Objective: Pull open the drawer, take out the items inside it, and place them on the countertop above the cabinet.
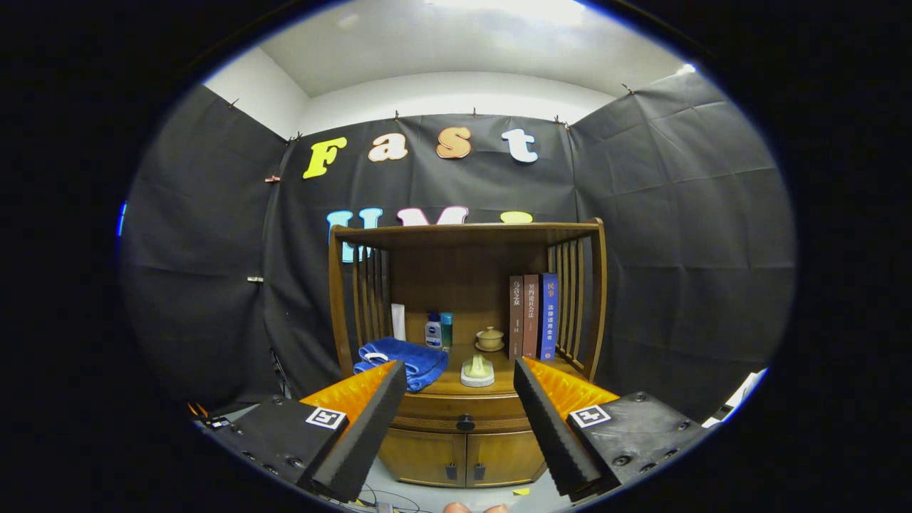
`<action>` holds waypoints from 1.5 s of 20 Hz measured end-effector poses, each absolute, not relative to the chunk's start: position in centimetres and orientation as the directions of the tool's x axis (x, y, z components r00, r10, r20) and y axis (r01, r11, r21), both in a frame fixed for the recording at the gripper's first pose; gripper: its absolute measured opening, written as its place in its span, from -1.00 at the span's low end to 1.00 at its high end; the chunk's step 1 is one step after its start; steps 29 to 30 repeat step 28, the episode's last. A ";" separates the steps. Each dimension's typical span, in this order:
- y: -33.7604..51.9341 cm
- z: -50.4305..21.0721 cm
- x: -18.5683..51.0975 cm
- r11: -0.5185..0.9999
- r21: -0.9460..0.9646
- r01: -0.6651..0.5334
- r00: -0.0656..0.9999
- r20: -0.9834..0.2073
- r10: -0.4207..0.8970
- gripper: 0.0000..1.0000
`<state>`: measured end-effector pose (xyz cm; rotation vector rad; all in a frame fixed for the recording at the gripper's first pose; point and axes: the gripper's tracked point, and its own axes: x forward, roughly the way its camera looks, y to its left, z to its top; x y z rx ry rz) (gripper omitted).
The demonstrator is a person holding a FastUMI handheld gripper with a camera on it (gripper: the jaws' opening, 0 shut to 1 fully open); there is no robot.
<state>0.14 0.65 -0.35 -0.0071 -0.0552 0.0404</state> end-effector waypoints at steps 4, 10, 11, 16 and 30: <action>0.6 -0.2 0.0 0.999 -0.009 -0.040 0.997 0.063 0.040 0.96; 0.8 -0.3 0.0 0.999 -0.006 -0.048 0.997 0.064 0.048 0.96; 0.9 -0.4 0.1 0.999 -0.007 -0.048 0.997 0.064 0.049 0.96; 1.3 -0.4 -0.1 0.998 -0.011 -0.055 0.996 0.064 0.056 0.96; 1.2 0.2 -0.1 0.999 -0.010 -0.052 0.995 0.087 0.053 0.96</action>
